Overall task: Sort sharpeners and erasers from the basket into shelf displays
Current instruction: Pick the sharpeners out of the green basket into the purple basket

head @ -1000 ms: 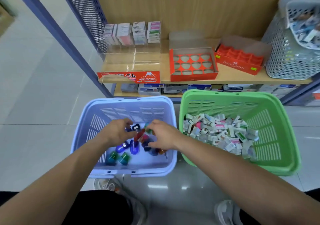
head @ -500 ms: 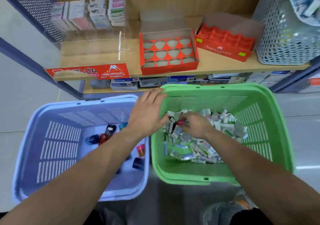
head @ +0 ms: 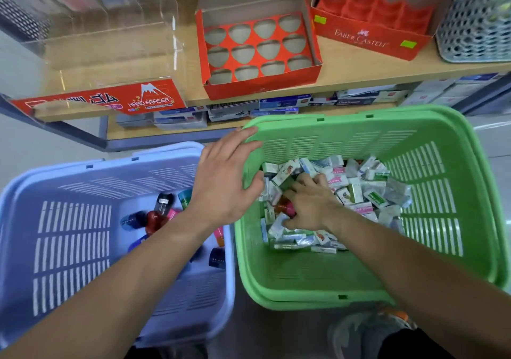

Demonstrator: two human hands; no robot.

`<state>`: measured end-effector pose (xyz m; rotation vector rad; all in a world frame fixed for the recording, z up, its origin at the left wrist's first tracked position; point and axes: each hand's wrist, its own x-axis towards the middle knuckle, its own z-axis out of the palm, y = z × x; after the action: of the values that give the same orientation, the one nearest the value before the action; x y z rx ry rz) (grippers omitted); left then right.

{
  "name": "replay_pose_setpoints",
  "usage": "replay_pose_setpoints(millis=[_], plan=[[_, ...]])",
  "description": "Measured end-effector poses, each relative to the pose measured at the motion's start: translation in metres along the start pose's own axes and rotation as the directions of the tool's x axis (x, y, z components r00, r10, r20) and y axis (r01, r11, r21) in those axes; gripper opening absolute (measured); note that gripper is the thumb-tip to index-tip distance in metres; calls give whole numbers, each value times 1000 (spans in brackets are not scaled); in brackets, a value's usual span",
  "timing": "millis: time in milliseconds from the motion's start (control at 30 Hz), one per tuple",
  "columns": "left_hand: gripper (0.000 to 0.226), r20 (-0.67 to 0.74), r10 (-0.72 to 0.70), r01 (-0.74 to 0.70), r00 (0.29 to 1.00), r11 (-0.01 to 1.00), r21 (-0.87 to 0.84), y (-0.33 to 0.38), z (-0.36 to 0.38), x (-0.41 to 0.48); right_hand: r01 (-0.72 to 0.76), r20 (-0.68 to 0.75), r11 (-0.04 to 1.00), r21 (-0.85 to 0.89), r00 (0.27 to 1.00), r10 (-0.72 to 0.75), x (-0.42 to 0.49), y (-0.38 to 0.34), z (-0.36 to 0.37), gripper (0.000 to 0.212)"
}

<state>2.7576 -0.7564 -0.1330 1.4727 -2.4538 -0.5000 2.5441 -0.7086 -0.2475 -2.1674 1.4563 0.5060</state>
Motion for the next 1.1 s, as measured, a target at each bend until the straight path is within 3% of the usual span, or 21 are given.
replay_pose_setpoints(millis=[200, 367, 433, 500, 600, 833, 967, 1100], plan=[[54, 23, -4, 4, 1000, 1000, 16, 1, -2, 0, -6, 40, 998, 59, 999, 4, 4, -9, 1, 72], [51, 37, -4, 3, 999, 1000, 18, 1, -3, 0, 56, 58, 991, 122, 996, -63, -3, -7, 7, 58], [50, 33, -3, 2, 999, 1000, 16, 1, -2, 0, 66, -19, 976, 207, 998, -63, -4, -1, 2, 51], [48, 23, -3, 3, 1000, 1000, 8, 1, -1, 0, 77, -210, 962, 263, 977, -21, 2, -1, -10, 55], [48, 13, -7, 7, 1000, 1000, 0, 2, -2, 0, 128, -352, 978, 166, 934, -63, 27, -9, -22, 68], [46, 31, -8, 8, 999, 1000, 5, 1, -2, 0, 78, -263, 996, 31, 963, -67, 28, -14, -9, 77], [46, 13, -8, 8, 1000, 1000, -27, 1, -2, 0, 62, -229, 982, 179, 973, -19, 30, -15, -6, 84], [47, 19, -5, 5, 1000, 1000, -21, 2, -2, 0, 35, -227, 962, 269, 974, 28, 37, -19, -2, 77]])
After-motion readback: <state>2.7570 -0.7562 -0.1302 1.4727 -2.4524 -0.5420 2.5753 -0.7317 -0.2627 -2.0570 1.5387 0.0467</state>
